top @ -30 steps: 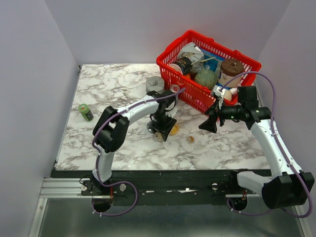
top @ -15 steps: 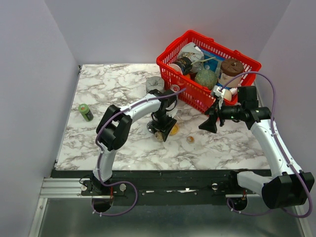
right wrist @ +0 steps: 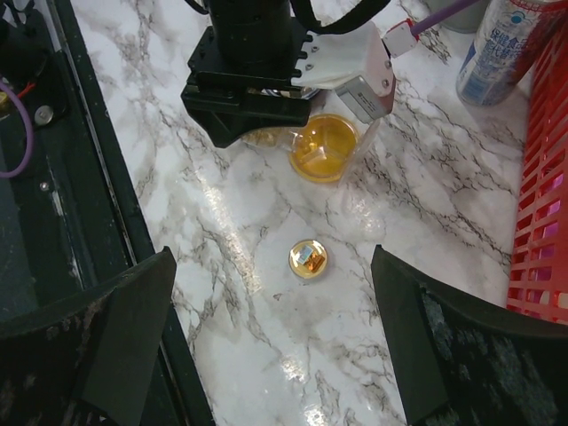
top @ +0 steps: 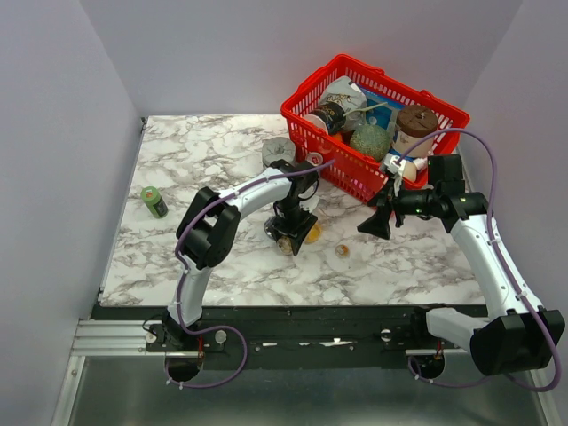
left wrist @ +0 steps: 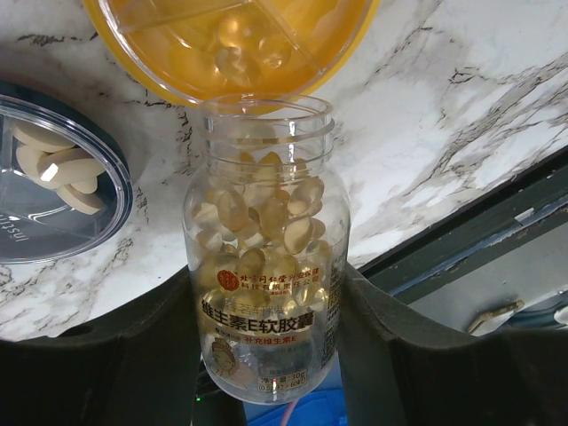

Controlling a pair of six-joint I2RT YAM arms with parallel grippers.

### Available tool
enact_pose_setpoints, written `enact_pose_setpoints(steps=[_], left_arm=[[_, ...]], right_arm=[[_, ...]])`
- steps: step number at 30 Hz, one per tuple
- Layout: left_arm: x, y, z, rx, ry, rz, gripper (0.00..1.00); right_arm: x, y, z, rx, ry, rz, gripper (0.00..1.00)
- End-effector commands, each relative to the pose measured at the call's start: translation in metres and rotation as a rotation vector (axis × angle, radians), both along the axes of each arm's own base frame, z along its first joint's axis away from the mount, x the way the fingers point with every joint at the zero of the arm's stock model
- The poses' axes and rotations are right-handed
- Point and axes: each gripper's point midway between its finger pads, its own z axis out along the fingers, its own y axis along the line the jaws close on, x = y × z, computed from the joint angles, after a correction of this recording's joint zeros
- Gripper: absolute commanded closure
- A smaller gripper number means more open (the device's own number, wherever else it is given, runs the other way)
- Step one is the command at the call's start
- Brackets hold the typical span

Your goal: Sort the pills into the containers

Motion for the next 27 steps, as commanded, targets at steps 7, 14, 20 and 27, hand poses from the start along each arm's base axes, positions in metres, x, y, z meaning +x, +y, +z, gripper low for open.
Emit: enact_pose_setpoints(steps=[7, 14, 20, 27], left_arm=[[0.0089, -0.0040, 0.0044, -0.028, -0.041, 0.010, 1.00], [0.0096, -0.0047, 0.0021, -0.048, -0.065, 0.013, 1.00], [0.0115, -0.0059, 0.0046, -0.081, -0.108, 0.017, 1.00], [0.0136, -0.0080, 0.0098, -0.126, -0.158, 0.023, 1.00]], right_arm=[[-0.0053, 0.0007, 0.0063, 0.022, -0.003, 0.023, 0.00], [-0.0051, 0.0005, 0.0061, 0.023, -0.001, 0.022, 0.00], [-0.0054, 0.0003, 0.0039, 0.023, 0.003, 0.025, 0.00], [-0.0054, 0.0013, 0.0031, 0.026, 0.007, 0.032, 0.00]])
